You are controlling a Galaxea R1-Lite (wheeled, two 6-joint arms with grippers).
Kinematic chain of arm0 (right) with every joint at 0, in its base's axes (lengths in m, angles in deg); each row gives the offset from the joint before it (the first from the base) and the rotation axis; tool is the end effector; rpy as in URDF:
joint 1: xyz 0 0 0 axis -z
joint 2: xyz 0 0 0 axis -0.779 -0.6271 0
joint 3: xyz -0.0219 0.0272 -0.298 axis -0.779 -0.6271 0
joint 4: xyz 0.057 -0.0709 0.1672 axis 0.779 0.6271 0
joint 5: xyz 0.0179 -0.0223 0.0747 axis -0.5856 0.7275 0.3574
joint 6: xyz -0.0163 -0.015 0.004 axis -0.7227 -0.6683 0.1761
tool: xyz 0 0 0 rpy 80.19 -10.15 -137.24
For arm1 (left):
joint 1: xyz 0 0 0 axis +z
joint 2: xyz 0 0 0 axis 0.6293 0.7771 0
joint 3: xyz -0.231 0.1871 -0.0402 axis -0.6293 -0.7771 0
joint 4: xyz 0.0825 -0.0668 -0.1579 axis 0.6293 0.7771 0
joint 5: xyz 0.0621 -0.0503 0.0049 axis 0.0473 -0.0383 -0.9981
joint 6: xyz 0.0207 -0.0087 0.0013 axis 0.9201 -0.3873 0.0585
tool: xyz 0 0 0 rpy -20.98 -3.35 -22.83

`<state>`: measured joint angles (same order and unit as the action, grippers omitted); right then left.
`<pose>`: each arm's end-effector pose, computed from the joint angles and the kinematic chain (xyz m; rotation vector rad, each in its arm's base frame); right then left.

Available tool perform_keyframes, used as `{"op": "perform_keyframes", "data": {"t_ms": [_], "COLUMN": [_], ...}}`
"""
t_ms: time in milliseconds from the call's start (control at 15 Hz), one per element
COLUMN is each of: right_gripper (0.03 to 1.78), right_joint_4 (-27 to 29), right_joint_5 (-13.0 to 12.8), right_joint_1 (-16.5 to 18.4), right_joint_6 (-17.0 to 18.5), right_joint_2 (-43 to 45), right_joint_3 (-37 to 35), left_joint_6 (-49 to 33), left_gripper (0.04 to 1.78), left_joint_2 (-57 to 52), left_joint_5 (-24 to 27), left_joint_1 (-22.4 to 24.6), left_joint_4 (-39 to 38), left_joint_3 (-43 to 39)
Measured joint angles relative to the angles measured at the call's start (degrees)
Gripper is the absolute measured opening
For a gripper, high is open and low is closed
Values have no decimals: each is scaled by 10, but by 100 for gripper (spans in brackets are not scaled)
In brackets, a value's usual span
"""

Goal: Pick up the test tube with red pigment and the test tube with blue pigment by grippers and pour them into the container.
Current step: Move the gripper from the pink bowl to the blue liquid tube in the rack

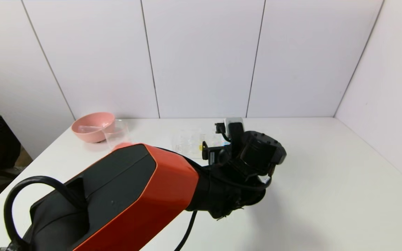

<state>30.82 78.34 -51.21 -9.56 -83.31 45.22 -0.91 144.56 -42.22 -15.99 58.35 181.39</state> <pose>-0.0228 -0.0004 0.0758 0.0335 -0.0028 -0.0129 0.2944 -0.3869 0.1139 -0.1011 0.1591 0.0886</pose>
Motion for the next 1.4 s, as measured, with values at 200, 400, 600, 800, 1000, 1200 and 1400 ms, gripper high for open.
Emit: {"op": "perform_keyframes", "data": {"t_ms": [200, 400, 600, 800, 1000, 1200, 1400], "right_gripper": [177, 177, 177, 177, 177, 177, 177], "right_joint_4": [0, 0, 0, 0, 0, 0, 0], "right_joint_5": [0, 0, 0, 0, 0, 0, 0], "right_joint_1": [0, 0, 0, 0, 0, 0, 0], "right_joint_6": [0, 0, 0, 0, 0, 0, 0], "right_joint_2": [0, 0, 0, 0, 0, 0, 0], "right_joint_3": [0, 0, 0, 0, 0, 0, 0], "left_joint_6": [28, 39, 39, 39, 40, 45, 48], "left_gripper": [178, 178, 178, 178, 178, 178, 178], "left_joint_2": [34, 58, 73, 78, 79, 84, 92], "left_joint_5": [5, 31, 33, 33, 32, 32, 32], "left_joint_1": [23, 39, 40, 41, 39, 37, 37], "left_joint_4": [-3, -4, -5, -5, -5, -5, -3], "left_joint_3": [55, 92, 106, 111, 111, 121, 139]}}
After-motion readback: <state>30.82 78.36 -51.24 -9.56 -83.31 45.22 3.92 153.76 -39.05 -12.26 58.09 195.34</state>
